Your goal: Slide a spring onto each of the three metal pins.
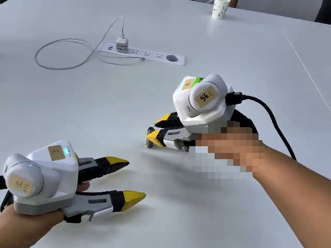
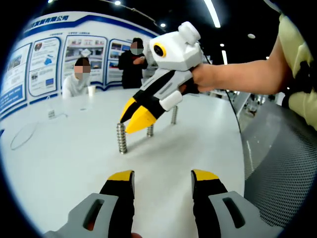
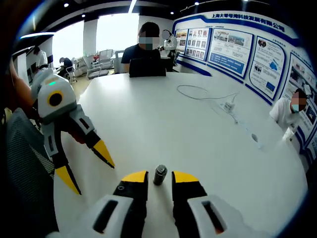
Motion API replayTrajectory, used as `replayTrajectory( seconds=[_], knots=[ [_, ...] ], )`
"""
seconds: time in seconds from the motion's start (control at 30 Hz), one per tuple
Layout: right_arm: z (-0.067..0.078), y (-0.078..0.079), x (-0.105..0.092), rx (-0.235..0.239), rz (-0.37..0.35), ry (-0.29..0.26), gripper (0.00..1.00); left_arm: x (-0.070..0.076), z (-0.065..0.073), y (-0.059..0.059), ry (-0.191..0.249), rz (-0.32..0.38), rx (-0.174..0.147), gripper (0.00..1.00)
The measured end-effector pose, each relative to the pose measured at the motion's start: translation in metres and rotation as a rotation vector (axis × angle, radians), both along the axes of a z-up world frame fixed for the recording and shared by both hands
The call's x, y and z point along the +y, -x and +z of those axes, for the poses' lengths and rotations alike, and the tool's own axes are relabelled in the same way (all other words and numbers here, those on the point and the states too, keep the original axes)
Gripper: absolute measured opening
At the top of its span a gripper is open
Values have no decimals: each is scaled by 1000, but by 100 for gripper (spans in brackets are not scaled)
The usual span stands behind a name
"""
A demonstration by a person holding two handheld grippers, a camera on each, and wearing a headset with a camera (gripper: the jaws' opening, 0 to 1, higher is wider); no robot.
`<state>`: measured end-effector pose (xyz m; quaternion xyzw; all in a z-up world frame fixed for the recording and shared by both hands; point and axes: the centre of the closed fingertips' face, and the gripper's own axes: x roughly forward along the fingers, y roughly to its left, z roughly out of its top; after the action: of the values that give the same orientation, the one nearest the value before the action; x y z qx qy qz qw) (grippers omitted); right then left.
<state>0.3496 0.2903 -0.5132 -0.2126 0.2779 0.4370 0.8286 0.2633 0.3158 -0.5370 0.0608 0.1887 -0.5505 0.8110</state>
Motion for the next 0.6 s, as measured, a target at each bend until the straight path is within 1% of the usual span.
replayTrajectory(
  seconds=[0.27,0.43,0.6],
  knots=[
    [4,8,-4,-13,-14,-20,21,-2,2,0,-1,2,-3,48],
    [6,17,-8,-19,-13,-23,22,-2,3,0,-2,4,-5,48],
    [9,25,-11,-22,-22,-40,22,-2,5,-1,0,6,-8,49]
  ],
)
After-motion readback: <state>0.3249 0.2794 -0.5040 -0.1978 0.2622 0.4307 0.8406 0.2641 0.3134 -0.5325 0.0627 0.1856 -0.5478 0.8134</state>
